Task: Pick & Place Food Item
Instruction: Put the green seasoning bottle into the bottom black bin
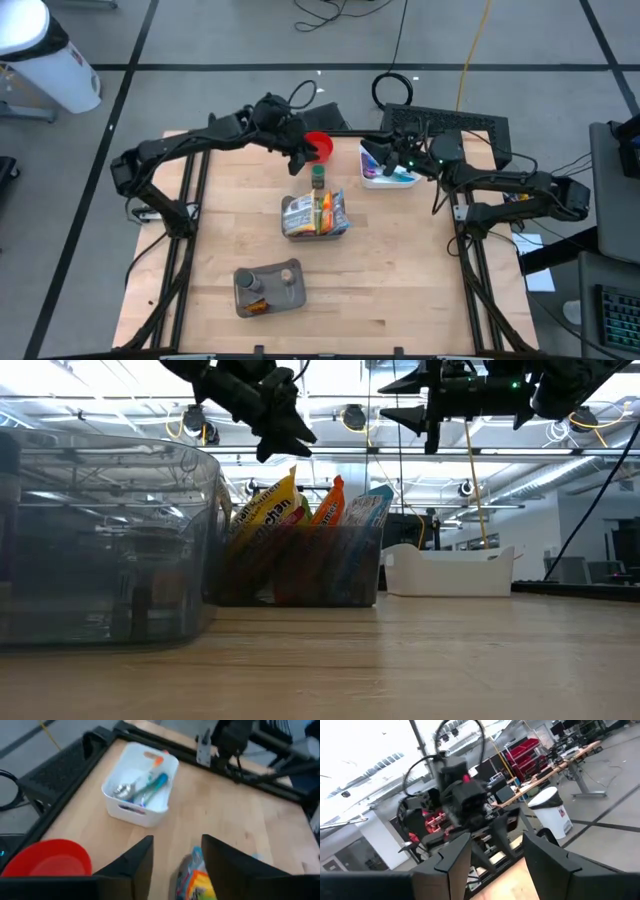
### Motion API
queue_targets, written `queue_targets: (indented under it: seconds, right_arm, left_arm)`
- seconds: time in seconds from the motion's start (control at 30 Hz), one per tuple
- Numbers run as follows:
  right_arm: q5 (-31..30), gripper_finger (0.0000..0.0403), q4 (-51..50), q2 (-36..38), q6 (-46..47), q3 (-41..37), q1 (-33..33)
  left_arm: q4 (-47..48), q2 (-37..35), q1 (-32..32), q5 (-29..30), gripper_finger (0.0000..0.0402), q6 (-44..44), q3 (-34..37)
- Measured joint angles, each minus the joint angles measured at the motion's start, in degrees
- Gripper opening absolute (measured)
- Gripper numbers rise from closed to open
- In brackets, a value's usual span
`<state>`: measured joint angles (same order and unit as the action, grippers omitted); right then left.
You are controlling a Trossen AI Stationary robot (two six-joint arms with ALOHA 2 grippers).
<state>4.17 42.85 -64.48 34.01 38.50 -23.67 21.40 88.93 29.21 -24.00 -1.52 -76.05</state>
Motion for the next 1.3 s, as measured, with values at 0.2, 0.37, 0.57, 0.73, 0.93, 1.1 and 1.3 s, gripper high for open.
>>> queue_targets:
  seconds: [0.2, 0.37, 0.57, 0.73, 0.93, 1.1, 1.3]
  right_arm:
    - [0.58, 0.0171, 0.13, 0.06, 0.44, 0.02, -0.27]
    - [0.6, 0.0171, 0.15, 0.08, 0.43, 0.02, -0.27]
    - [0.63, 0.0171, -1.18, 0.09, -0.66, 0.02, -0.68]
    - [0.64, 0.0171, -2.56, 0.1, -0.84, 0.0, -1.54]
    - [3.54, 0.0171, -2.63, 0.17, -0.64, 0.01, -3.25]
    - [6.61, 0.0171, -2.85, 0.17, 0.94, 0.0, -3.88]
    - [6.62, 0.0171, -2.84, 0.17, 0.93, 0.0, -3.88]
  left_arm:
    - [0.19, 0.02, 2.94, 0.08, 0.0241, -0.87, -1.48]
    - [3.88, -0.01, 3.8, 0.07, 0.0279, 6.19, -4.09]
    - [8.54, 0.62, 1.52, 0.06, 0.0288, 12.35, -4.28]
    - [9.87, 3.75, -0.83, 1.2, 0.0277, 12.89, -4.24]
    - [10.2, 8.22, -4.34, 10.54, 0.0263, 16.47, -4.2]
    - [10.93, 10.25, -4.61, 12.07, 0.0266, 16.7, -4.17]
    - [10.53, 11.02, -4.11, 11.92, 0.0259, 18.41, -4.17]
